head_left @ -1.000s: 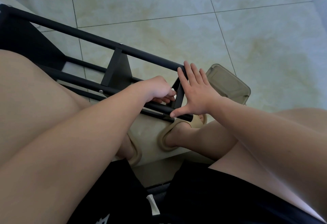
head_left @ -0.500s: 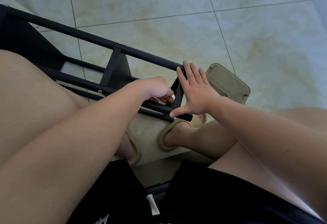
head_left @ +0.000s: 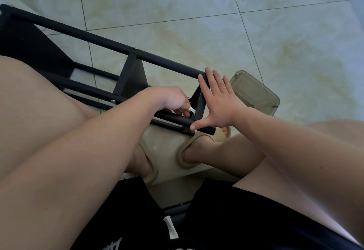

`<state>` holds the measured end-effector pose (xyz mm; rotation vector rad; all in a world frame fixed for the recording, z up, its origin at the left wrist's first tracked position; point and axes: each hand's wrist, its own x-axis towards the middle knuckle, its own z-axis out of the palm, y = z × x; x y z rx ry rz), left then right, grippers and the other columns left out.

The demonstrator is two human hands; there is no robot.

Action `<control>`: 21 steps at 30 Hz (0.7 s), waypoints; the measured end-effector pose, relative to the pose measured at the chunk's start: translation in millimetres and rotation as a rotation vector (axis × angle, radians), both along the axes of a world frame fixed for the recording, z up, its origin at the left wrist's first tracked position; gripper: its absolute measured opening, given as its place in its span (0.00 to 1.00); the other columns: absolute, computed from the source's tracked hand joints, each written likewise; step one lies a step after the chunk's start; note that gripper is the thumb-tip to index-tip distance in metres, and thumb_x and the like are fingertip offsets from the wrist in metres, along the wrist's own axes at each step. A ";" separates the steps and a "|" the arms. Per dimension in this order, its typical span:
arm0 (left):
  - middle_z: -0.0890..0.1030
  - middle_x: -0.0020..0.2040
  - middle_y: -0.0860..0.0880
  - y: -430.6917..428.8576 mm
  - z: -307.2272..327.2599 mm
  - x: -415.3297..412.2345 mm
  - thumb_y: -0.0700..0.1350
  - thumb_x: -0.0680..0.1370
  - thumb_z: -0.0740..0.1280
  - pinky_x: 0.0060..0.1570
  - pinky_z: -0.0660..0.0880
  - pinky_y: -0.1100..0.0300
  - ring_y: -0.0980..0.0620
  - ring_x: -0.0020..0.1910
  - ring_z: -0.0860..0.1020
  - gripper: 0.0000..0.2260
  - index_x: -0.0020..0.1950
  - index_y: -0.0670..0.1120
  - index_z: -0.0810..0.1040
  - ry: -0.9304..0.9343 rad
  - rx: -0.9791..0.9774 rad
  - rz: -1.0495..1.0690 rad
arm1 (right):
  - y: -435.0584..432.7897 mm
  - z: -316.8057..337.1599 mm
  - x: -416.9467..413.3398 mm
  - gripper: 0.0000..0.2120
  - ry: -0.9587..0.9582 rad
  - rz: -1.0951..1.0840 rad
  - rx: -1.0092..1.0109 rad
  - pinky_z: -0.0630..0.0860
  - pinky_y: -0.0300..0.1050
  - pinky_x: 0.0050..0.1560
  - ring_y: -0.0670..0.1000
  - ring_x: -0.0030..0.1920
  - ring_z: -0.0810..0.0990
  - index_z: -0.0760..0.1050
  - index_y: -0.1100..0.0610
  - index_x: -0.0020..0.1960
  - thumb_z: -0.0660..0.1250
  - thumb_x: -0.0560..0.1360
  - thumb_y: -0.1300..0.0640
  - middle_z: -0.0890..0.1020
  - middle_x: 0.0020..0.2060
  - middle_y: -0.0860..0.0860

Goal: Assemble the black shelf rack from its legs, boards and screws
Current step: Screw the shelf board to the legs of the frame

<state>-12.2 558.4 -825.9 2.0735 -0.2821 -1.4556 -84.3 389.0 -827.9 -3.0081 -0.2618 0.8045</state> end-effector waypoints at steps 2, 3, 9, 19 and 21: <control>0.84 0.40 0.55 1.0 -0.7 0.3 0.40 0.83 0.62 0.39 0.69 0.62 0.58 0.40 0.78 0.11 0.43 0.49 0.78 -0.021 -0.008 -0.035 | 0.2 0.2 -0.3 0.73 0.001 0.000 -0.001 0.33 0.60 0.78 0.61 0.79 0.30 0.31 0.58 0.81 0.54 0.55 0.13 0.31 0.79 0.59; 0.84 0.42 0.54 1.4 -1.1 0.5 0.40 0.83 0.62 0.40 0.70 0.63 0.57 0.40 0.78 0.11 0.43 0.49 0.78 -0.032 -0.013 -0.058 | 0.1 0.5 -0.4 0.73 0.002 0.000 -0.001 0.33 0.60 0.79 0.61 0.79 0.30 0.31 0.58 0.81 0.54 0.54 0.13 0.31 0.79 0.59; 0.80 0.45 0.54 1.7 -4.4 0.2 0.42 0.81 0.65 0.55 0.70 0.57 0.50 0.49 0.75 0.06 0.49 0.48 0.81 -0.118 0.033 -0.214 | -0.1 0.2 -0.3 0.73 0.007 0.000 0.005 0.33 0.60 0.78 0.60 0.79 0.29 0.30 0.58 0.80 0.52 0.54 0.13 0.30 0.79 0.59; 0.78 0.48 0.54 0.4 -5.6 2.4 0.45 0.81 0.67 0.56 0.68 0.57 0.50 0.54 0.75 0.03 0.52 0.52 0.79 -0.145 0.079 -0.325 | -3.2 -3.8 0.3 0.73 -0.006 0.005 0.010 0.32 0.59 0.78 0.60 0.79 0.28 0.29 0.57 0.80 0.50 0.54 0.12 0.29 0.79 0.59; 0.78 0.51 0.54 1.0 -6.1 3.6 0.47 0.81 0.67 0.56 0.68 0.57 0.51 0.54 0.75 0.05 0.55 0.53 0.81 -0.150 0.082 -0.324 | -3.1 -4.0 0.3 0.73 -0.008 0.007 0.009 0.32 0.59 0.78 0.60 0.79 0.29 0.29 0.57 0.80 0.51 0.54 0.12 0.30 0.79 0.59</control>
